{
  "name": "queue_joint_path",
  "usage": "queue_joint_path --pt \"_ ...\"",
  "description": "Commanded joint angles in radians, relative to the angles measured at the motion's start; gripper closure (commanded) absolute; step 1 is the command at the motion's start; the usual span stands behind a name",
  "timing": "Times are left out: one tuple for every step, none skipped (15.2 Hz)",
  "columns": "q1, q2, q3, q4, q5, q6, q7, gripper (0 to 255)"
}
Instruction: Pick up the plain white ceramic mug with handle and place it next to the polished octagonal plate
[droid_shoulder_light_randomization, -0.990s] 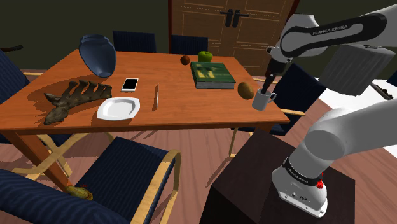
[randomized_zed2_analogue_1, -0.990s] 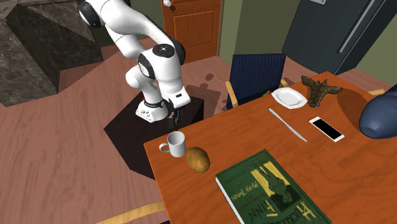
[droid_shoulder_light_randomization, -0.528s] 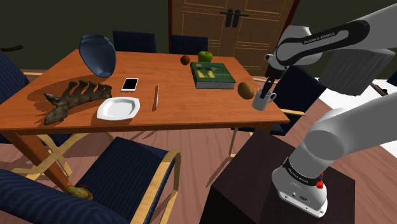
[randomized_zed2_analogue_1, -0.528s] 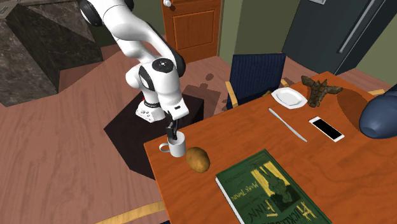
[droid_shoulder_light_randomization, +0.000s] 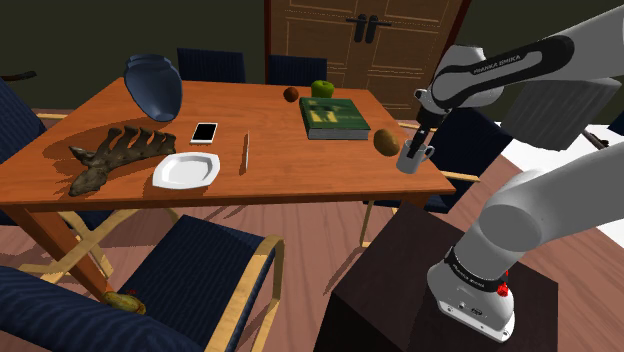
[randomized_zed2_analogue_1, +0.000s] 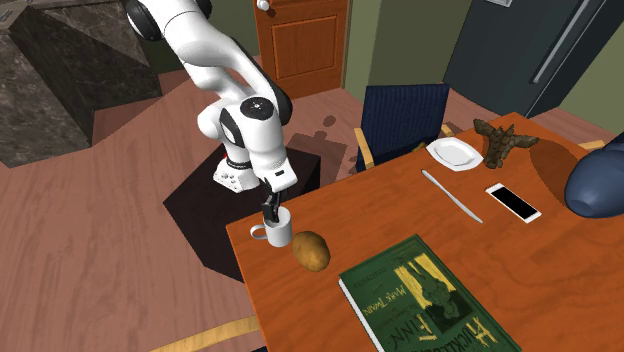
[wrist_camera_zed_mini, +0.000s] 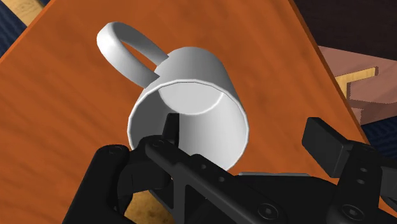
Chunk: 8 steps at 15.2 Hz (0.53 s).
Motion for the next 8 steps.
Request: queue_joint_path --pt "0.000 0.000 0.000 0.000 0.000 0.000 0.000 0" --pt "0.000 0.000 0.000 0.000 0.000 0.000 0.000 255" --pt "0.000 0.000 0.000 0.000 0.000 0.000 0.000 255" --pt "0.000 0.000 0.000 0.000 0.000 0.000 0.000 255" --pt "0.000 0.000 0.000 0.000 0.000 0.000 0.000 255" --pt "0.000 0.000 0.000 0.000 0.000 0.000 0.000 255" --pt "0.000 0.000 0.000 0.000 0.000 0.000 0.000 255" --pt "0.000 0.000 0.000 0.000 0.000 0.000 0.000 255"
